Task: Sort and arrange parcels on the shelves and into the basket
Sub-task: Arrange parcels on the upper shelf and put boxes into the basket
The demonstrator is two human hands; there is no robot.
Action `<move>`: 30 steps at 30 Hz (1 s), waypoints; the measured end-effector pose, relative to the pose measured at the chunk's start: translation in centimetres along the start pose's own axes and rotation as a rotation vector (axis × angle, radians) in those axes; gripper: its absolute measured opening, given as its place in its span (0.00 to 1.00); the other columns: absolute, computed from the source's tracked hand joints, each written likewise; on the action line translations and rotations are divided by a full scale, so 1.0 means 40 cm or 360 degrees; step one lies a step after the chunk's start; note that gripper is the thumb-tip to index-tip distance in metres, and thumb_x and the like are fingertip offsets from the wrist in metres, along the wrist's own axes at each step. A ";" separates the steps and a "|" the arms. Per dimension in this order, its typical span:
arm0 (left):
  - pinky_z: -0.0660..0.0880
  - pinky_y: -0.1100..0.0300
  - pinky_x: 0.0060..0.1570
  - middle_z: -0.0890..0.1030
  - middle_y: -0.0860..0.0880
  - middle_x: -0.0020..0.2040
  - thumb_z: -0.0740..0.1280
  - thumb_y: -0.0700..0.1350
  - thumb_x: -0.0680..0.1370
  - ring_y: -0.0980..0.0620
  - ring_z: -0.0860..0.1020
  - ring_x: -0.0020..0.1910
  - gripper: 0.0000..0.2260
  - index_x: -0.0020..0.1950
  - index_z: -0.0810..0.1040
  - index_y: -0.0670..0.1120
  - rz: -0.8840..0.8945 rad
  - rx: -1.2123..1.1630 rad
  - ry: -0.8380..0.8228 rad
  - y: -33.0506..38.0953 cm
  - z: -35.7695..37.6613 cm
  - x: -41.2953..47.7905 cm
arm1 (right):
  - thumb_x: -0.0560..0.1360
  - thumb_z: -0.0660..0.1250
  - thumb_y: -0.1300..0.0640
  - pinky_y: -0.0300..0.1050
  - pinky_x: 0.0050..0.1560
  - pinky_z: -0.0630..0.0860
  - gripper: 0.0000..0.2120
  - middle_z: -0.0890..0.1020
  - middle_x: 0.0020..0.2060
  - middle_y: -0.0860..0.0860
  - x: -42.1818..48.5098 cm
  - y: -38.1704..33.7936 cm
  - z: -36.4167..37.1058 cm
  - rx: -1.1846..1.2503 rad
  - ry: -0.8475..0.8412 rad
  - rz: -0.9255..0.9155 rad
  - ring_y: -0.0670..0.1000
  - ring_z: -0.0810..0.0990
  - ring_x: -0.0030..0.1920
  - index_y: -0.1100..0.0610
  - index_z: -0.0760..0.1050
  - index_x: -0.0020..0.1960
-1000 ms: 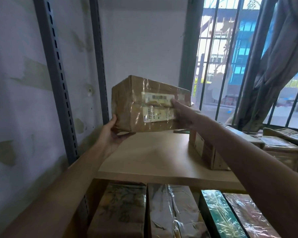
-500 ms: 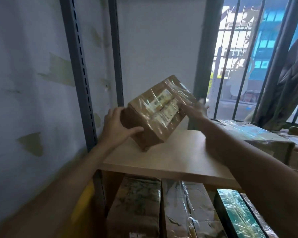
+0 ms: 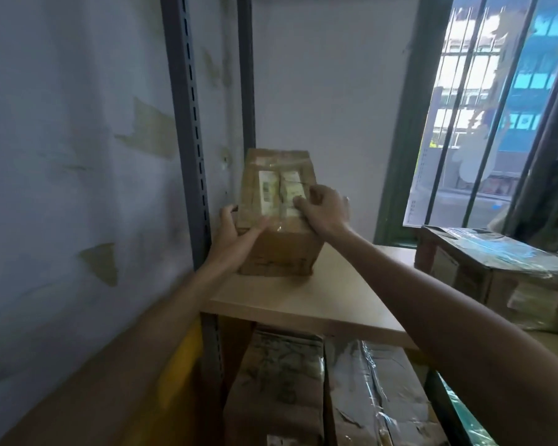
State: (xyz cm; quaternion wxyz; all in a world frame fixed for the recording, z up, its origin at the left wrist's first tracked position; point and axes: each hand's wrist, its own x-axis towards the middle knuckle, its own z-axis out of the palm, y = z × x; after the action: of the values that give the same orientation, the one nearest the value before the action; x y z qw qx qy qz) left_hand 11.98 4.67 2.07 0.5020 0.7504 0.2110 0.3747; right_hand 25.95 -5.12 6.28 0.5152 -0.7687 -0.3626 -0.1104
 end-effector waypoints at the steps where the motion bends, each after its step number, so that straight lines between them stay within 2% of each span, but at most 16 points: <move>1: 0.69 0.66 0.38 0.70 0.57 0.54 0.66 0.62 0.70 0.61 0.72 0.46 0.26 0.61 0.57 0.58 0.0042 -0.0034 0.0048 -0.007 0.003 -0.001 | 0.72 0.69 0.49 0.50 0.57 0.73 0.21 0.81 0.55 0.54 -0.010 0.003 0.004 0.0027 0.0018 -0.0068 0.54 0.77 0.54 0.58 0.75 0.62; 3: 0.70 0.72 0.33 0.70 0.59 0.52 0.68 0.55 0.72 0.64 0.72 0.44 0.25 0.63 0.58 0.58 0.0102 -0.0116 0.0076 -0.013 0.002 -0.006 | 0.72 0.69 0.48 0.55 0.60 0.74 0.26 0.79 0.60 0.53 -0.016 0.014 0.001 0.0092 0.0011 -0.0099 0.55 0.77 0.58 0.54 0.69 0.67; 5: 0.69 0.72 0.34 0.70 0.59 0.54 0.69 0.53 0.73 0.63 0.72 0.46 0.25 0.64 0.59 0.60 0.0128 -0.0145 0.0052 -0.015 -0.007 -0.009 | 0.71 0.70 0.46 0.58 0.59 0.75 0.31 0.75 0.62 0.53 -0.010 0.024 -0.011 0.0186 -0.0030 -0.0066 0.55 0.76 0.59 0.50 0.62 0.70; 9: 0.71 0.72 0.34 0.71 0.57 0.58 0.69 0.49 0.73 0.62 0.73 0.48 0.24 0.60 0.59 0.65 0.0288 -0.0134 -0.0012 -0.026 -0.017 -0.024 | 0.73 0.67 0.46 0.49 0.52 0.78 0.35 0.73 0.64 0.52 0.001 0.028 -0.041 0.0321 0.0021 -0.0173 0.53 0.77 0.57 0.46 0.54 0.75; 12: 0.74 0.74 0.36 0.70 0.53 0.62 0.71 0.45 0.71 0.57 0.74 0.52 0.27 0.58 0.60 0.68 0.0441 -0.0169 -0.0036 -0.044 -0.011 -0.041 | 0.74 0.67 0.46 0.45 0.50 0.76 0.36 0.76 0.63 0.51 0.006 0.022 -0.059 0.0382 0.0160 -0.0216 0.49 0.78 0.52 0.48 0.52 0.76; 14: 0.73 0.75 0.38 0.70 0.55 0.61 0.72 0.43 0.70 0.58 0.74 0.54 0.31 0.57 0.58 0.70 0.0506 -0.0112 -0.0032 -0.061 -0.009 -0.048 | 0.74 0.68 0.48 0.44 0.50 0.75 0.37 0.77 0.62 0.52 0.000 0.022 -0.061 0.0344 0.0204 -0.0279 0.46 0.77 0.49 0.50 0.53 0.76; 16: 0.73 0.73 0.46 0.70 0.58 0.60 0.74 0.42 0.68 0.61 0.73 0.57 0.33 0.58 0.58 0.67 0.0541 -0.0034 -0.0020 -0.076 -0.009 -0.056 | 0.74 0.69 0.51 0.43 0.51 0.74 0.38 0.77 0.62 0.53 -0.010 0.025 -0.058 0.0306 0.0201 -0.0343 0.45 0.77 0.50 0.53 0.53 0.76; 18: 0.72 0.65 0.55 0.71 0.59 0.60 0.75 0.43 0.68 0.61 0.72 0.59 0.32 0.60 0.59 0.63 0.0557 0.0017 0.0002 -0.084 -0.008 -0.062 | 0.74 0.69 0.52 0.43 0.54 0.74 0.38 0.78 0.61 0.54 -0.015 0.017 -0.057 0.0252 0.0198 -0.0391 0.48 0.78 0.51 0.55 0.52 0.76; 20: 0.75 0.64 0.51 0.73 0.60 0.57 0.74 0.47 0.68 0.63 0.75 0.55 0.28 0.60 0.62 0.61 0.0572 0.0015 0.0097 -0.068 -0.007 -0.063 | 0.74 0.69 0.52 0.42 0.52 0.74 0.36 0.78 0.59 0.51 0.000 -0.005 -0.058 0.0182 0.0234 -0.0394 0.47 0.78 0.49 0.54 0.53 0.76; 22: 0.75 0.72 0.37 0.75 0.59 0.52 0.71 0.53 0.71 0.68 0.77 0.46 0.21 0.60 0.66 0.60 0.0588 -0.0007 0.0353 -0.033 -0.010 -0.059 | 0.74 0.67 0.48 0.42 0.45 0.78 0.29 0.79 0.53 0.48 0.033 -0.035 -0.067 0.0035 0.0199 -0.0197 0.48 0.79 0.46 0.51 0.63 0.72; 24: 0.70 0.75 0.30 0.74 0.59 0.49 0.64 0.61 0.72 0.68 0.76 0.41 0.19 0.61 0.67 0.59 0.0565 0.0037 0.0599 -0.003 -0.026 -0.045 | 0.74 0.67 0.48 0.48 0.36 0.80 0.21 0.80 0.51 0.54 0.060 -0.055 -0.076 -0.0030 -0.0070 0.0243 0.55 0.81 0.42 0.54 0.73 0.64; 26: 0.68 0.73 0.35 0.72 0.58 0.53 0.63 0.64 0.71 0.65 0.73 0.45 0.22 0.63 0.66 0.60 0.0515 0.0101 0.0491 0.004 -0.048 -0.033 | 0.75 0.66 0.50 0.53 0.33 0.79 0.20 0.77 0.54 0.58 0.052 -0.058 -0.071 0.0132 -0.0462 0.0646 0.59 0.79 0.40 0.59 0.73 0.62; 27: 0.69 0.71 0.37 0.71 0.57 0.55 0.64 0.64 0.70 0.62 0.73 0.48 0.24 0.63 0.66 0.60 0.0484 0.0153 0.0337 0.001 -0.057 -0.032 | 0.75 0.65 0.51 0.56 0.35 0.79 0.20 0.74 0.57 0.59 0.042 -0.049 -0.061 0.0204 -0.0600 0.0744 0.62 0.78 0.44 0.60 0.72 0.63; 29: 0.70 0.68 0.39 0.72 0.54 0.59 0.65 0.63 0.69 0.55 0.73 0.53 0.21 0.60 0.69 0.59 0.0443 0.0296 0.0095 -0.014 -0.065 -0.031 | 0.75 0.65 0.52 0.58 0.39 0.79 0.19 0.73 0.61 0.57 0.021 -0.023 -0.037 0.0255 -0.0705 0.0769 0.64 0.75 0.56 0.58 0.72 0.64; 30: 0.70 0.67 0.39 0.73 0.52 0.60 0.65 0.62 0.70 0.52 0.73 0.55 0.19 0.58 0.70 0.58 0.0446 0.0354 0.0071 -0.017 -0.066 -0.029 | 0.75 0.65 0.51 0.57 0.39 0.80 0.18 0.73 0.62 0.56 0.014 -0.011 -0.025 0.0276 -0.0691 0.0758 0.63 0.74 0.58 0.55 0.73 0.63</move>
State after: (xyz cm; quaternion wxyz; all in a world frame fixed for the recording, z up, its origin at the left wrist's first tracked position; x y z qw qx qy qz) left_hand 9.24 5.73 1.61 0.3540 0.8149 0.1555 0.4319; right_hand 26.27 -5.68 7.33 0.5009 -0.7906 -0.2822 0.2107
